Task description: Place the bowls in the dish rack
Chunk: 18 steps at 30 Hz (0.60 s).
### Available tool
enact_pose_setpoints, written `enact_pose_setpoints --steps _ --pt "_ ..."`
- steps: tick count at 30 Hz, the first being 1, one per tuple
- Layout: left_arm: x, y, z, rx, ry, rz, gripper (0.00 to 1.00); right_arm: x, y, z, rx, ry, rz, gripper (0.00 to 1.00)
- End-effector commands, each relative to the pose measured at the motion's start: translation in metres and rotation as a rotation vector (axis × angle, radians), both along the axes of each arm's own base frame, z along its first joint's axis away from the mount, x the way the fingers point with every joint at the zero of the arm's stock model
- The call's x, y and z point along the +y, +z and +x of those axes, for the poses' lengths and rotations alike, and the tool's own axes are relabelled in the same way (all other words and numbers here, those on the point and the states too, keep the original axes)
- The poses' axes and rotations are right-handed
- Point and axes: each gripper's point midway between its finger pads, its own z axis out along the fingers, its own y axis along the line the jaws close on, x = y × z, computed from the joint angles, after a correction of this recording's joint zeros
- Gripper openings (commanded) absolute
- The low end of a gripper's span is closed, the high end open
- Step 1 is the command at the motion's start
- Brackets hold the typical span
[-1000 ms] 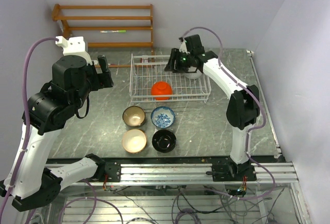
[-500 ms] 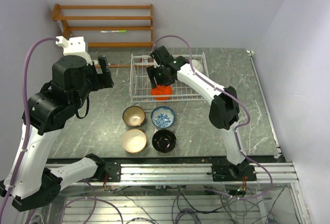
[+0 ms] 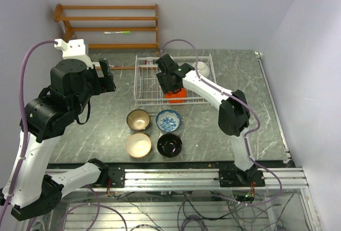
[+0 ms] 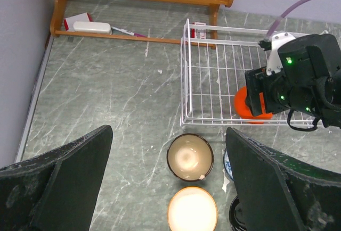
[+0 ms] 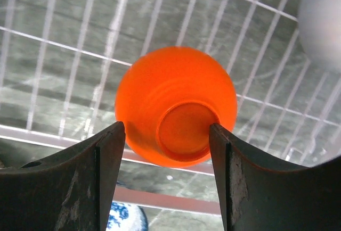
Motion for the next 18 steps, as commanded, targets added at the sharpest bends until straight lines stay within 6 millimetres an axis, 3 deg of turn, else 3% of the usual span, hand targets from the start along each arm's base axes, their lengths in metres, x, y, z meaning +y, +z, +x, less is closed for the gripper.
enact_pose_setpoints --steps 1,7,11,18 --pt "0.000 0.001 -0.001 -0.009 0.002 -0.010 0.99 -0.049 -0.012 -0.011 0.019 -0.112 -0.106 0.63" --pt "-0.002 0.000 0.001 -0.004 -0.005 -0.006 0.99 -0.096 -0.022 -0.015 0.034 -0.216 -0.136 0.63" --pt "-0.004 0.000 0.002 -0.007 -0.010 -0.012 0.99 -0.121 -0.013 -0.013 0.010 -0.260 -0.129 0.63" --pt "-0.007 0.000 0.003 -0.005 -0.018 -0.019 0.99 -0.150 -0.009 -0.004 -0.008 -0.297 -0.126 0.63"
